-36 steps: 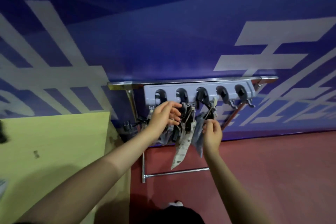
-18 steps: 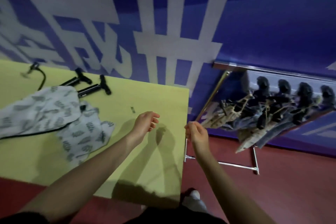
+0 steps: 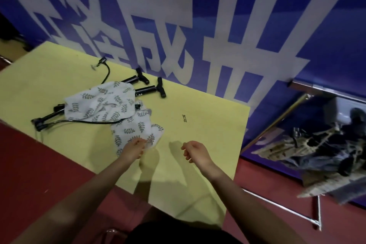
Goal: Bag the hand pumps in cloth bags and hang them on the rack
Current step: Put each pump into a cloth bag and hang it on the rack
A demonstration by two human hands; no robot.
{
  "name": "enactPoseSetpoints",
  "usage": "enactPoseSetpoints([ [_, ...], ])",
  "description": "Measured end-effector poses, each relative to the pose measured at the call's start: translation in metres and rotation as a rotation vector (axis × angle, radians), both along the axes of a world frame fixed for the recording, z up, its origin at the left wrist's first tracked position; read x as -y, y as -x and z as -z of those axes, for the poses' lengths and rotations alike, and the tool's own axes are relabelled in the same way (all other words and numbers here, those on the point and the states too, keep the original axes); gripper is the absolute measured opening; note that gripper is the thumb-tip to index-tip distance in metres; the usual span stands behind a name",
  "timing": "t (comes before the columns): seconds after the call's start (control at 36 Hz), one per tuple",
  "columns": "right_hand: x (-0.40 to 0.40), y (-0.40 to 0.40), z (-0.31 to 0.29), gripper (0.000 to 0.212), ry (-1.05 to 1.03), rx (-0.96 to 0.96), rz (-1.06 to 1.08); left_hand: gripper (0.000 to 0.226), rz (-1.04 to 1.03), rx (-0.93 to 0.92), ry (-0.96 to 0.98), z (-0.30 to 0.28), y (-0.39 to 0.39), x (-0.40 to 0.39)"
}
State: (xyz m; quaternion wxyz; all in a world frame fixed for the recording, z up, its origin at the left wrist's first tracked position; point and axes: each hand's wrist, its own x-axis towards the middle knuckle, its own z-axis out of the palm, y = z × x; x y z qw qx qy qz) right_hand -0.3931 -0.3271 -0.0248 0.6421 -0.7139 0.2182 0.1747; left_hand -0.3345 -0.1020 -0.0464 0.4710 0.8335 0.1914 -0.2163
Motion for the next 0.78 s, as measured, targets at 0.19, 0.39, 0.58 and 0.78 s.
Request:
enactPoseSetpoints([
  [0.19, -0.056, -0.006, 0.026, 0.021, 0.010, -0.073, 0.023, 0.020, 0.266, 0.140, -0.309, 0.015, -0.043, -0.048],
  [0.39, -0.113, -0.034, 0.055, 0.022, 0.041, -0.194, 0.329, 0.047, 0.831, 0.262, -0.401, 0.038, -0.074, -0.085],
  [0.58, -0.160, -0.054, 0.081, 0.029, 0.188, -0.201, 0.355, 0.026, 1.201, 0.388, -0.579, 0.071, -0.079, -0.107],
  [0.78, -0.163, -0.044, 0.060, 0.020, -0.016, -0.207, 0.546, 0.032, 0.681, 0.127, 0.138, -0.003, -0.096, -0.096],
])
